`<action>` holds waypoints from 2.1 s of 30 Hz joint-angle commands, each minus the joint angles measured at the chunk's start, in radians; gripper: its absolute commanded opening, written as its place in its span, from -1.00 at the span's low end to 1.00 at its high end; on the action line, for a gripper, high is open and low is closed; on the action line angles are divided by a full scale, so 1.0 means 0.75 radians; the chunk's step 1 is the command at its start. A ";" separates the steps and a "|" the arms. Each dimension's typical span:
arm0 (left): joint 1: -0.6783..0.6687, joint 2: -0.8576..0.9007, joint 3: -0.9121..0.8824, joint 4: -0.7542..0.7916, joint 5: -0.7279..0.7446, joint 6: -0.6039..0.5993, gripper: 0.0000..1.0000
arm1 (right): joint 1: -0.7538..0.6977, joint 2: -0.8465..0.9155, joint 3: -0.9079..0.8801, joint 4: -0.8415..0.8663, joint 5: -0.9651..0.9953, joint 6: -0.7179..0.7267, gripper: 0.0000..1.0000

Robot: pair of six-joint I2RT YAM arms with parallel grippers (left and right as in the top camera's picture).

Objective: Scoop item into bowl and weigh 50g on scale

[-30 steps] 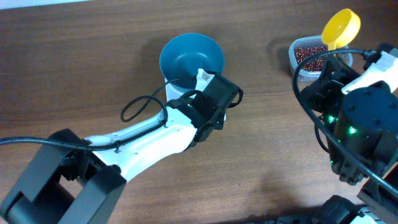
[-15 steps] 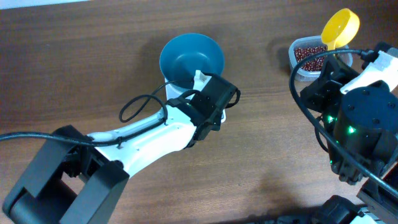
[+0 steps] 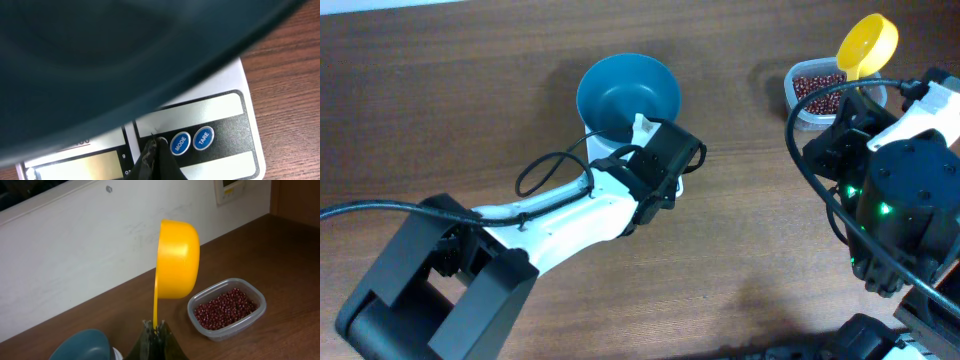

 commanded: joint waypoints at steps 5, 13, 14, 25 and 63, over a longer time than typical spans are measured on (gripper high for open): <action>0.028 0.039 0.005 0.031 -0.018 0.007 -1.00 | 0.006 0.002 0.008 0.003 0.027 -0.006 -0.92; 0.028 0.039 0.005 0.030 0.003 0.007 -1.00 | 0.006 0.002 0.008 0.003 0.027 -0.006 -0.92; 0.028 0.039 0.005 0.030 0.019 0.007 -1.00 | 0.006 0.002 0.008 0.003 0.027 -0.006 -0.92; 0.028 0.039 0.005 0.019 0.063 0.008 -1.00 | 0.006 0.002 0.008 0.004 0.027 -0.040 -0.92; 0.364 -1.115 0.055 -0.807 0.243 0.279 0.98 | 0.003 0.296 0.008 0.225 0.001 -0.039 -0.92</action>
